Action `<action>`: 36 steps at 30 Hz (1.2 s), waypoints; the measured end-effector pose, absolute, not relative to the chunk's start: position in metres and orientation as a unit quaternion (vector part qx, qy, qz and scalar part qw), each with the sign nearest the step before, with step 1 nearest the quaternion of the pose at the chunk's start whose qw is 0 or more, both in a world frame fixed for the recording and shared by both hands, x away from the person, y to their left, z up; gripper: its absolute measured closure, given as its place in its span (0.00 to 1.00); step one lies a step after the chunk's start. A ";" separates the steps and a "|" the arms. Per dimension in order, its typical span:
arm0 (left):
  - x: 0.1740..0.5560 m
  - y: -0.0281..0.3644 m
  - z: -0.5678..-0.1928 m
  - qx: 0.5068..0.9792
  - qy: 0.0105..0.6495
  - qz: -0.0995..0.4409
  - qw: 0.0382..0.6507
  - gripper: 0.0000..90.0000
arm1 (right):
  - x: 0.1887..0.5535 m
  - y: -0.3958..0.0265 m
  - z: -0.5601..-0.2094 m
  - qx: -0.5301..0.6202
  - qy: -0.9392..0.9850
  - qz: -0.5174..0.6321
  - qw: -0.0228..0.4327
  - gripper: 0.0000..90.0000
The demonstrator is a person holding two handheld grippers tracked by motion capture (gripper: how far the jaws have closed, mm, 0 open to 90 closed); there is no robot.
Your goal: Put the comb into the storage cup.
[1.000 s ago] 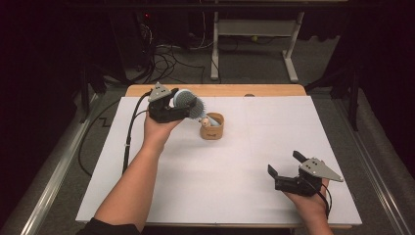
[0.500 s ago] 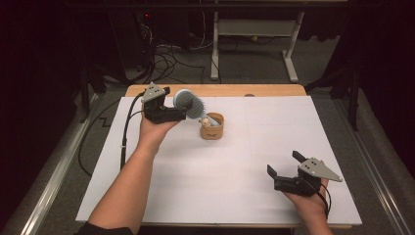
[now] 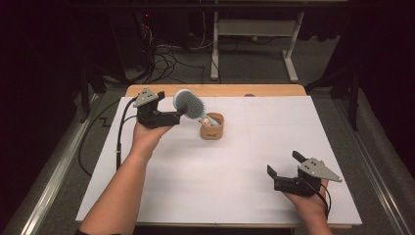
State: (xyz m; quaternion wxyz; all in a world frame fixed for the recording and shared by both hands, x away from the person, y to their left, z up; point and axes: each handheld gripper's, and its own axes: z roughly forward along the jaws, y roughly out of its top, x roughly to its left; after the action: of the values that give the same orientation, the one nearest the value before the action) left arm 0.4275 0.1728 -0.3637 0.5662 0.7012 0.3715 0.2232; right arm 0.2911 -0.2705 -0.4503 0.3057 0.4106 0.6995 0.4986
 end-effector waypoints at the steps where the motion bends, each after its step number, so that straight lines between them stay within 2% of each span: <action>1: 0.426 0.174 -0.364 0.702 0.371 0.225 0.565 0.00 | 0.291 -0.270 -0.450 0.410 0.700 0.498 0.306 0.00; 20: 0.395 0.200 -0.401 0.710 0.372 0.228 0.552 0.00 | 0.291 -0.269 -0.452 0.407 0.705 0.494 0.305 0.00; 36: 0.364 0.212 -0.446 0.732 0.376 0.205 0.531 0.00 | 0.290 -0.267 -0.452 0.405 0.707 0.493 0.304 0.00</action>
State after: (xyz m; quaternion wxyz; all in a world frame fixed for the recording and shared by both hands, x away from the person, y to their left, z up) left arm 0.3640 0.2124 -0.4462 0.5307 0.7316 0.3758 0.2048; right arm 0.2905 -0.2673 -0.4520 0.3038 0.4053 0.7071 0.4934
